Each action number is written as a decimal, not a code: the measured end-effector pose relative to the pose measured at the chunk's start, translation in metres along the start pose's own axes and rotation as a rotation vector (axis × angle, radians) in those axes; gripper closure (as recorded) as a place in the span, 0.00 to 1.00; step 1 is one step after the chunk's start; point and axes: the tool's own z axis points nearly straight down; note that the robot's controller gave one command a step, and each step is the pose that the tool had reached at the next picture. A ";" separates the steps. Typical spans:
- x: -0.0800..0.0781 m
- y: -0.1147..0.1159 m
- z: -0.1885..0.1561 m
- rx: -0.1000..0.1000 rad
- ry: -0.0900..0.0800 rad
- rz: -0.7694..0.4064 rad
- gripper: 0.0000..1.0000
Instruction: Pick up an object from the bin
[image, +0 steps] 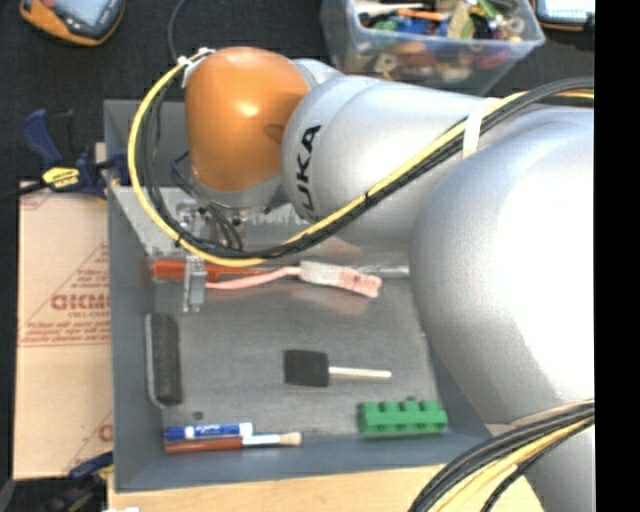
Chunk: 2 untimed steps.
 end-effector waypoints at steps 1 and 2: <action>-0.001 -0.002 -0.006 -0.002 -0.007 0.005 0.00; -0.007 -0.099 0.127 -0.001 -0.004 0.121 0.00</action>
Offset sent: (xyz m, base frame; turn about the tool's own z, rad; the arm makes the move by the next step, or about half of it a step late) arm 0.0058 -0.0974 -0.1274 0.1188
